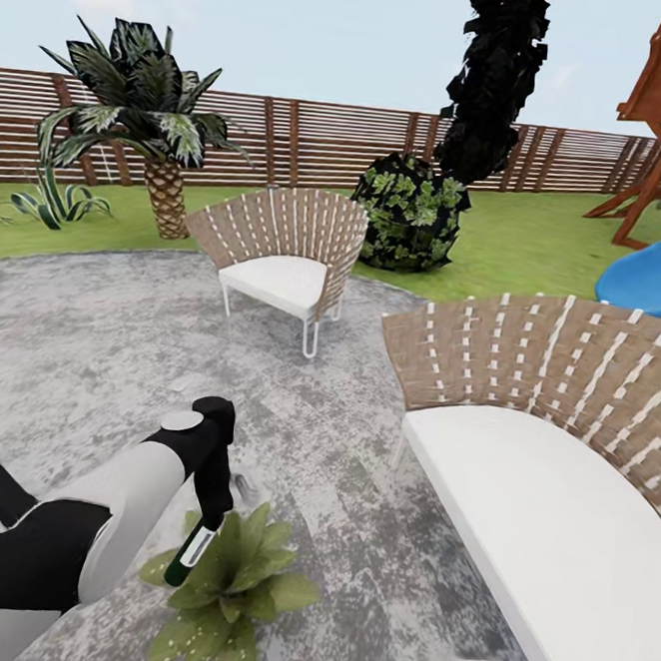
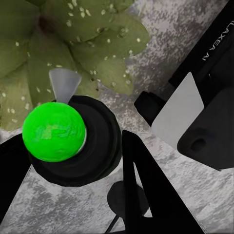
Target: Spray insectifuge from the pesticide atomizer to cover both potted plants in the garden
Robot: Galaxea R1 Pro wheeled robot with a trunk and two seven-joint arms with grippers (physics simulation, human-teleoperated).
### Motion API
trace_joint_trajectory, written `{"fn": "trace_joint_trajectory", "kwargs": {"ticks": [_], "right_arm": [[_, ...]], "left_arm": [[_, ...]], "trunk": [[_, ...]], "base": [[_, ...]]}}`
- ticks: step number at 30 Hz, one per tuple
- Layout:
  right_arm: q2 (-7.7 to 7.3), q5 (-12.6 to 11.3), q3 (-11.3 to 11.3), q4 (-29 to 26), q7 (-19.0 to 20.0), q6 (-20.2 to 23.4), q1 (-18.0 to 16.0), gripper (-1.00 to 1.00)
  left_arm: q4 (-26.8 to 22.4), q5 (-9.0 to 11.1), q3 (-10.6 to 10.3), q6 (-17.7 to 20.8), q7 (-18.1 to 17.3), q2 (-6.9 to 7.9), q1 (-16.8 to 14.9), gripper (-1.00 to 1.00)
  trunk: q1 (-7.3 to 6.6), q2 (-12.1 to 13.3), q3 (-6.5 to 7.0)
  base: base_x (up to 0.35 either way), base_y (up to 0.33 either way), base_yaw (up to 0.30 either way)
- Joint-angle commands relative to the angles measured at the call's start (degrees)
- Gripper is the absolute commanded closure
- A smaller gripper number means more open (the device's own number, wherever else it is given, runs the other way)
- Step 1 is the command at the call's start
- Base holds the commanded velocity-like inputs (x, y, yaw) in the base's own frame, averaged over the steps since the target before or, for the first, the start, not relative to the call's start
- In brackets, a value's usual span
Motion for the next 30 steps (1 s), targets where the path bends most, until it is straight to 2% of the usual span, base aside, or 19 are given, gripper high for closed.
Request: {"fn": "trace_joint_trajectory", "kwargs": {"ticks": [1, 10, 17, 19, 21, 24, 30], "right_arm": [[0.01, 0.5, 0.0, 0.1, -0.4, 0.0, 0.0, -1.0], [0.01, 0.5, 0.0, 0.1, -0.4, 0.0, 0.0, -1.0], [0.01, 0.5, 0.0, 0.1, -0.5, 0.0, 0.0, -1.0], [0.01, 0.5, 0.0, 0.1, -0.5, 0.0, 0.0, -1.0], [0.01, 0.5, 0.0, 0.1, -0.5, 0.0, 0.0, -1.0], [0.01, 0.5, 0.0, 0.1, -0.5, 0.0, 0.0, -1.0], [0.01, 0.5, 0.0, 0.1, -0.4, 0.0, 0.0, -1.0]], "left_arm": [[-0.1, -0.4, -0.1, 0.6, -0.5, 0.01, 0.0, 1.0], [0.4, -0.3, -0.5, 0.3, -0.5, 0.47, 0.0, 1.0], [1.0, 0.1, 0.2, 1.1, -0.5, 1.13, 0.7, 1.0], [1.5, 0.2, 0.3, 3.3, -0.5, 1.53, 0.7, 1.0], [2.0, 0.6, 1.4, 5.9, -0.5, 2.38, 0.7, 1.0], [2.5, 0.8, 5.2, 9.9, -0.5, 2.78, 0.3, 1.0], [5.4, 0.7, 6.3, 12.2, -0.5, 2.89, 0.2, 1.0]], "trunk": [[-0.01, 0.0, -0.02], [-0.01, 0.0, 0.15], [-0.01, 0.0, 0.16], [-0.01, 0.0, 0.16], [-0.01, 0.0, 0.16], [-0.01, 0.0, 0.16], [-0.01, 0.0, 0.16]], "base": [[0.0, -0.058, -0.289], [0.0, -0.008, -0.266], [0.0, 0.0, -0.033], [0.0, 0.0, -0.002], [0.0, 0.0, 0.0], [0.0, 0.0, 0.0], [0.0, 0.0, 0.0]]}}
